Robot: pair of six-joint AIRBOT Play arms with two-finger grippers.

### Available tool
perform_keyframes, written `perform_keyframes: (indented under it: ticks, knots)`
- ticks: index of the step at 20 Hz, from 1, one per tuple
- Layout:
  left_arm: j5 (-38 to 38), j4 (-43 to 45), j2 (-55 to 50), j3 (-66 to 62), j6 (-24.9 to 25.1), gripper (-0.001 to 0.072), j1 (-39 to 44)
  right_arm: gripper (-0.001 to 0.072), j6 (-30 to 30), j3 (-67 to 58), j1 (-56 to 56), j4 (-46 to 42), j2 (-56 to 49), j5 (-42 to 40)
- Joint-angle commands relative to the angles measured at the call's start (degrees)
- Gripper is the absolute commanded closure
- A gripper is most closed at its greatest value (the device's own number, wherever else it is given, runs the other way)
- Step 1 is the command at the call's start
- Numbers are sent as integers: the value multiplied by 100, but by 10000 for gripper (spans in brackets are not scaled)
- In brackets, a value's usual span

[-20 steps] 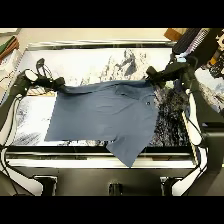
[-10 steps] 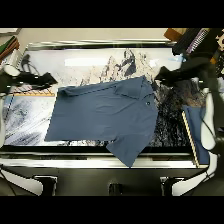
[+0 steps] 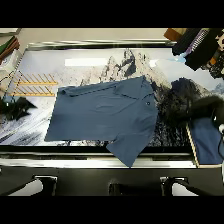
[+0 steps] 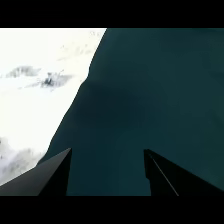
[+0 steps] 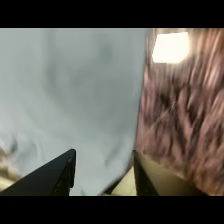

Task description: Fold the clothes and pants, and hang the long-sleeved shirts on hangers.

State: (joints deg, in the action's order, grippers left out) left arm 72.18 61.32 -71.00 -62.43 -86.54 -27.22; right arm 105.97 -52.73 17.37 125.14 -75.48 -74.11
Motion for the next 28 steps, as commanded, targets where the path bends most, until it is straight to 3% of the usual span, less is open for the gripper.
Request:
perform_keyframes:
  ticks: [1,16,20,23,28]
  knots:
    - [-44,-9,1043,1493,9,178,-245,280,509,1434,35,345,461,247]
    - [-20,-42,1305,1794,-2,177,-240,313,1342,2026,17,1283,7,1163]
    - [-39,-33,1287,1794,7,177,-240,490,1386,2026,17,1366,-315,1174]
    - [-192,-33,1220,1888,92,177,-240,680,1384,2026,17,1373,-380,1176]
    - [-662,-28,1143,2483,245,177,-245,680,1314,2024,17,1379,-304,776]
